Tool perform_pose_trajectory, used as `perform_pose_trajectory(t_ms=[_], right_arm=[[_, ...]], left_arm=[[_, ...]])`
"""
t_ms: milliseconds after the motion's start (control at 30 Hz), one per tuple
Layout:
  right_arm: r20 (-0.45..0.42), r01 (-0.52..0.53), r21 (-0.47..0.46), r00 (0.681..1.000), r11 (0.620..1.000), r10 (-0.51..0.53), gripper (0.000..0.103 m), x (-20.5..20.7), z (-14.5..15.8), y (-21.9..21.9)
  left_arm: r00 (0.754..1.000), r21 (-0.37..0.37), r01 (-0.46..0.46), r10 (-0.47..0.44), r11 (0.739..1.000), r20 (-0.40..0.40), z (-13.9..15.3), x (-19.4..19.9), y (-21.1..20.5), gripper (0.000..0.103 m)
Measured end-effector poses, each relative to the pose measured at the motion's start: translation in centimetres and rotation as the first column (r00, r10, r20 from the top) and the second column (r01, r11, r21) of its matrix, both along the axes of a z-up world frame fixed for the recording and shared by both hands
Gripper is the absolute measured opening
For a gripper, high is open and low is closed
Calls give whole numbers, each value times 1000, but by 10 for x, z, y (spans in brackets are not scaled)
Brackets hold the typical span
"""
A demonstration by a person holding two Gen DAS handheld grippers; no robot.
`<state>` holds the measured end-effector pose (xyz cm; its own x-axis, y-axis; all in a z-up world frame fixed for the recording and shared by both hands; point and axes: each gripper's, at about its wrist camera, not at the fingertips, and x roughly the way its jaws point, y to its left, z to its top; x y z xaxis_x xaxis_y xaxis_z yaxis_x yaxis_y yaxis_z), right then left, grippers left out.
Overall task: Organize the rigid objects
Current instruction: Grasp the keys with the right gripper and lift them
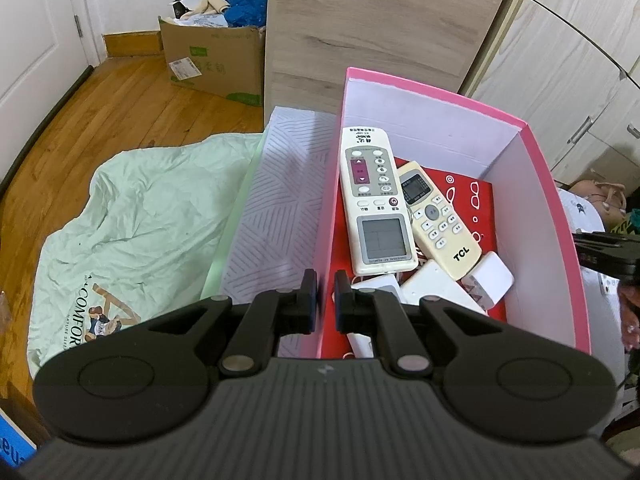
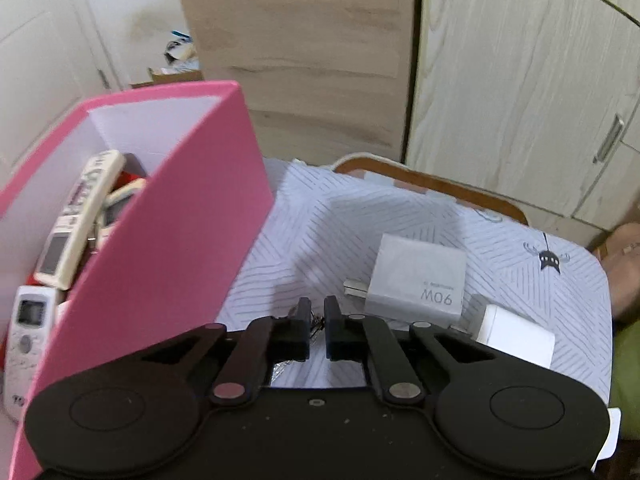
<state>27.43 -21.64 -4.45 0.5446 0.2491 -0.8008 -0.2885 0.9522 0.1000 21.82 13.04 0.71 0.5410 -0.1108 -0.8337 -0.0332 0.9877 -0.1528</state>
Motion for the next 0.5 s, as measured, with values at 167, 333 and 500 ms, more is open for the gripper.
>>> perform_pose_trajectory(t_ms=[167,333,500], right_arm=[[64,-18,-1,998,1000,18,5,-15,21,-2],[143,-43,29,989,999,38,4,-30,53,-2],[233,-91,70,970,993,73,4,-47,87,8]], left_arm=[[1000,3,0,0,1000,1,0,0,0,7],[1000,29,-2,1,1000,3,0,-1,-5,7],[1000,46,13,-13,999,8,0,-1,-8,7]])
